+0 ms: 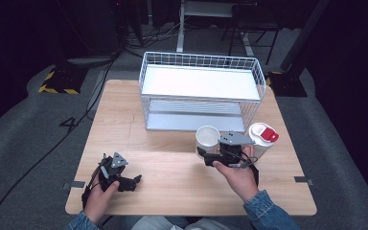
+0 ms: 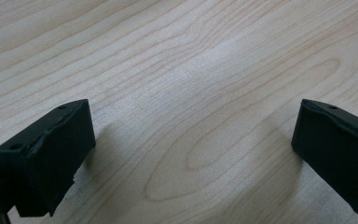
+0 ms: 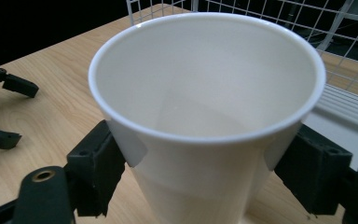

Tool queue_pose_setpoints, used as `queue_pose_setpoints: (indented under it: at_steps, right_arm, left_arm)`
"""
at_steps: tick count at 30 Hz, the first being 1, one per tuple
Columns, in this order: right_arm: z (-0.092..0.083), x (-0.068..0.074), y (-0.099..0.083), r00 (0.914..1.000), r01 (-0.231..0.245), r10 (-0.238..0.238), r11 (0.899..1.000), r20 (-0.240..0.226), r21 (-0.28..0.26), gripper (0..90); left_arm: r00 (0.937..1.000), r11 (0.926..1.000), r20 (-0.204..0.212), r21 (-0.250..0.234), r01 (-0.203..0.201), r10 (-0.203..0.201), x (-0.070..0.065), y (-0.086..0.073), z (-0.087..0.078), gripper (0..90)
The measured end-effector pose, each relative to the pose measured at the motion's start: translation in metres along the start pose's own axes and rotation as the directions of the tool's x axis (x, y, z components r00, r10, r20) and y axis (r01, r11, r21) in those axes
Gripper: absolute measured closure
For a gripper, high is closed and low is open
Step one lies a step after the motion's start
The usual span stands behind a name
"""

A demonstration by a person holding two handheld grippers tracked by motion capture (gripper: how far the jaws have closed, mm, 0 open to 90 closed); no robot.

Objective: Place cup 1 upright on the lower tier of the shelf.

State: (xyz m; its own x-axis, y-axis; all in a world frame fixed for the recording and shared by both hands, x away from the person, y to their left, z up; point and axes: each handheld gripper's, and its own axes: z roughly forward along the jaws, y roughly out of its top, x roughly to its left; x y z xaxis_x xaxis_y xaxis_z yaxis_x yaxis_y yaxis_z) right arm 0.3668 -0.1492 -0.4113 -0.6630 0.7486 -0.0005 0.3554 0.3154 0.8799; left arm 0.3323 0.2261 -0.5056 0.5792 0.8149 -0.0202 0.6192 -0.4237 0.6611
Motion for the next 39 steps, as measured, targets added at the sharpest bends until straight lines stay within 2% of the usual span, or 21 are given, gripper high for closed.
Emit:
queue_pose_setpoints:
  at_steps: [9, 17, 26, 39]
  right_arm:
    - [0.016, -0.012, 0.003, 0.9998, -0.009, 0.009, 1.000, 0.020, 0.017, 21.7]
    - [0.030, -0.023, 0.014, 0.9983, -0.011, 0.010, 1.000, 0.057, 0.001, 21.7]
    - [0.045, -0.033, 0.019, 0.9964, -0.029, 0.030, 0.999, 0.080, -0.015, 21.7]
    - [0.069, -0.036, 0.024, 0.9943, -0.031, 0.034, 0.999, 0.101, -0.033, 21.7]
  left_arm:
    - [1.0000, 1.0000, -0.001, -0.001, 0.009, -0.009, 0.000, 0.001, 0.001, 0.0]
    - [1.0000, 1.0000, -0.001, -0.001, 0.009, -0.009, 0.000, 0.001, 0.001, 0.0]
    - [1.0000, 1.0000, -0.001, -0.001, 0.008, -0.008, 0.000, 0.001, 0.001, 0.0]
    - [1.0000, 1.0000, -0.001, -0.002, 0.009, -0.009, 0.000, 0.001, 0.001, 0.0]
